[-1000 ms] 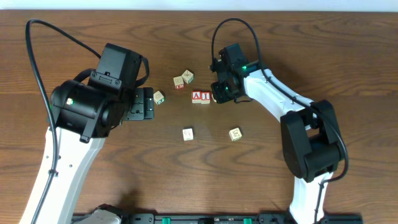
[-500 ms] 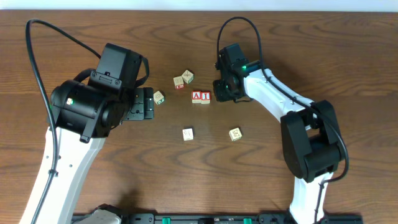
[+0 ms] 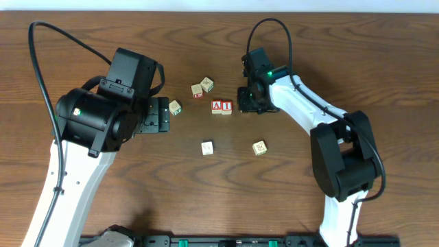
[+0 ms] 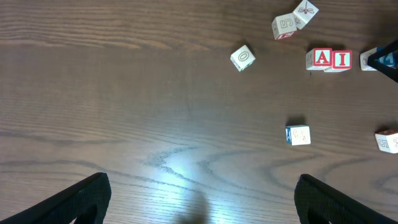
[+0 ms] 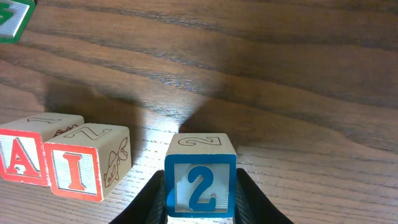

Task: Spell out Ai2
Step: 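Lower the '2' block just right of the red 'I' block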

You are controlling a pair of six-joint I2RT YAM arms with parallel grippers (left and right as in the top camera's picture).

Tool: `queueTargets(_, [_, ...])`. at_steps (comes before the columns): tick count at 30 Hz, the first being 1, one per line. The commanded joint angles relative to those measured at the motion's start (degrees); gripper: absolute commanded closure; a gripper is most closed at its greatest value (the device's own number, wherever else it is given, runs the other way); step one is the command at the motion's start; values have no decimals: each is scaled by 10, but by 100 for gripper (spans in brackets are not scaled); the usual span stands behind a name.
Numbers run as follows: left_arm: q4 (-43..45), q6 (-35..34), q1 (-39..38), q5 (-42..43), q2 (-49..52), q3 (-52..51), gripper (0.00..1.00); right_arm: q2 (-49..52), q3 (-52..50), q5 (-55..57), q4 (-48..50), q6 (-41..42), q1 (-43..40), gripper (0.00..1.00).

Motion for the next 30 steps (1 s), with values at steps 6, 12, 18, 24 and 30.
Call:
queueTargets(6, [-6,0,0,-12,-6,-2,5,4,-7,-5,-6,24,13,81])
queueTargets(12, [-6,0,0,-12,-6,-2,5,4,-7,-10,-3,24,13,74])
queueTargets(18, [-7,0,0,-12,-6,-2,4,4,-7,-15,1,24,13,65])
queueTargets(24, [-7,-1,0,-12,-6,-2,5,4,4,-22,3,24,12,60])
queueTargets(30, [-7,-1,0,-12,-6,-2,5,-4,36,-14,-5,19,11,60])
